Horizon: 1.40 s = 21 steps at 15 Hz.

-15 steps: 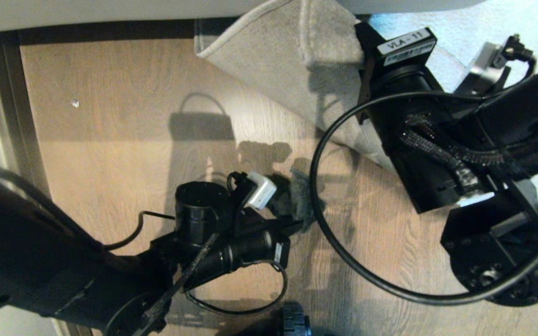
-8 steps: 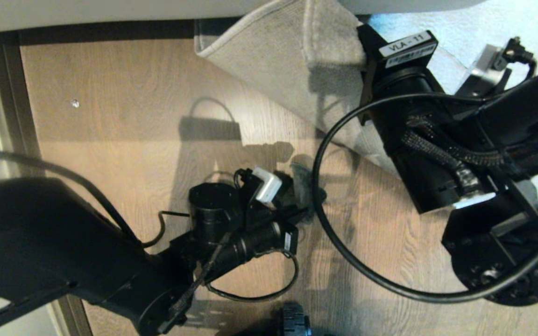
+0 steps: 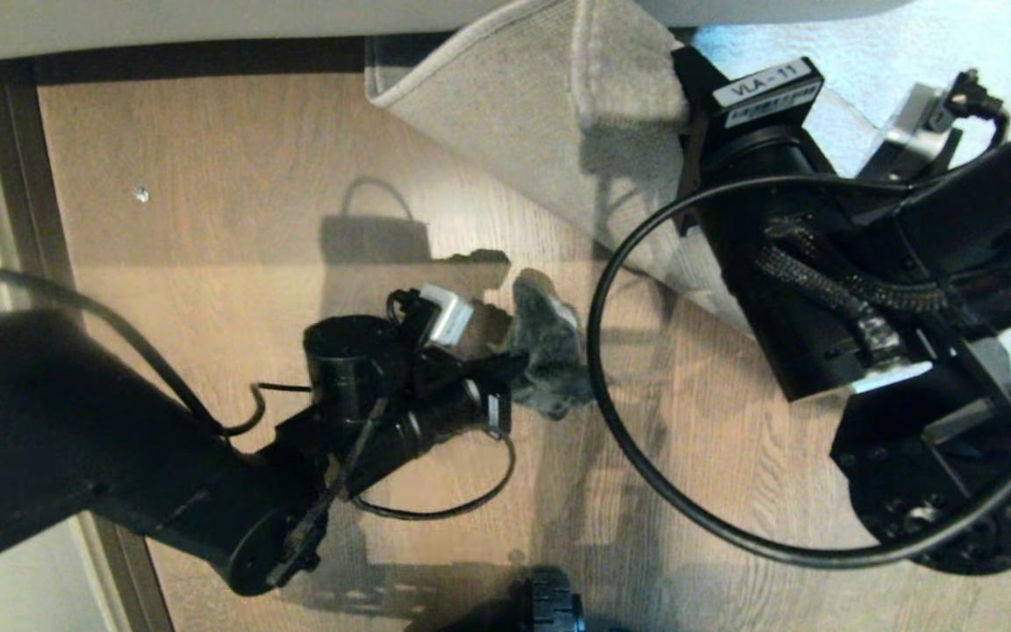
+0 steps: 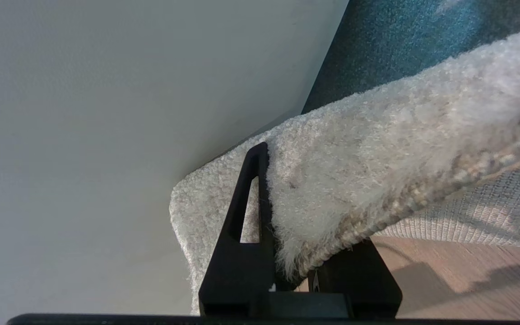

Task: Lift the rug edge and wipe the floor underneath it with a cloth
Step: Wipe the floor under the carpet with a rag

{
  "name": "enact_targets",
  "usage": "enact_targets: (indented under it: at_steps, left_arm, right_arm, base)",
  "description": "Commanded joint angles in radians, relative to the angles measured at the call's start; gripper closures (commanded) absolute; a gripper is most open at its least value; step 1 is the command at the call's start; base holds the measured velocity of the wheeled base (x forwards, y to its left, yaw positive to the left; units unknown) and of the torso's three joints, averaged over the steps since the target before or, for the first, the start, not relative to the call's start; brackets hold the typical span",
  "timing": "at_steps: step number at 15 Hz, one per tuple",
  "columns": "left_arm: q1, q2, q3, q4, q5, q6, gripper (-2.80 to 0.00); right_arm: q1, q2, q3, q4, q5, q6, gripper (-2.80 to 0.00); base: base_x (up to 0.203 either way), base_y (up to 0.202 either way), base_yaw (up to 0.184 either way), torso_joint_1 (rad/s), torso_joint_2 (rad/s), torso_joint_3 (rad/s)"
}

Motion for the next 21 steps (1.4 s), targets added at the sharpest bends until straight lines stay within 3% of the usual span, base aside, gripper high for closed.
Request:
enact_targets:
  at_steps: [1, 4, 9, 12, 18, 21]
  left_arm:
    - [0.055, -0.018, -0.002, -0.009, -0.001, -0.001, 0.0]
    - [0.128, -0.053, -0.002, -0.035, -0.003, -0.002, 0.0]
    - [0.176, -0.168, 0.045, -0.044, 0.003, -0.002, 0.0]
    - [0.179, -0.278, 0.129, -0.044, 0.008, -0.004, 0.0]
    - [0.156, -0.489, 0.42, -0.038, -0.001, -0.004, 0.0]
    - [0.097, -0.481, 0.452, -0.027, 0.0, -0.004, 0.0]
  right_arm:
    - [0.0, 0.0, 0.001, -0.044, -0.002, 0.005, 0.0]
    - [0.0, 0.0, 0.001, -0.044, -0.002, 0.005, 0.0]
    - [0.0, 0.005, -0.002, -0.044, -0.001, 0.003, 0.0]
    - [0.0, 0.002, 0.004, -0.044, -0.001, 0.003, 0.0]
    - [0.0, -0.007, 0.006, -0.044, -0.001, -0.004, 0.0]
    - [0.0, -0.01, 0.007, -0.044, -0.001, -0.014, 0.0]
  base:
    - [0.0, 0.0, 0.0, 0.0, 0.0, 0.0]
    - [0.0, 0.0, 0.0, 0.0, 0.0, 0.0]
    - [0.0, 0.0, 0.0, 0.0, 0.0, 0.0]
    - [0.0, 0.0, 0.0, 0.0, 0.0, 0.0]
    - [0.0, 0.0, 0.0, 0.0, 0.0, 0.0]
    - [0.0, 0.0, 0.0, 0.0, 0.0, 0.0]
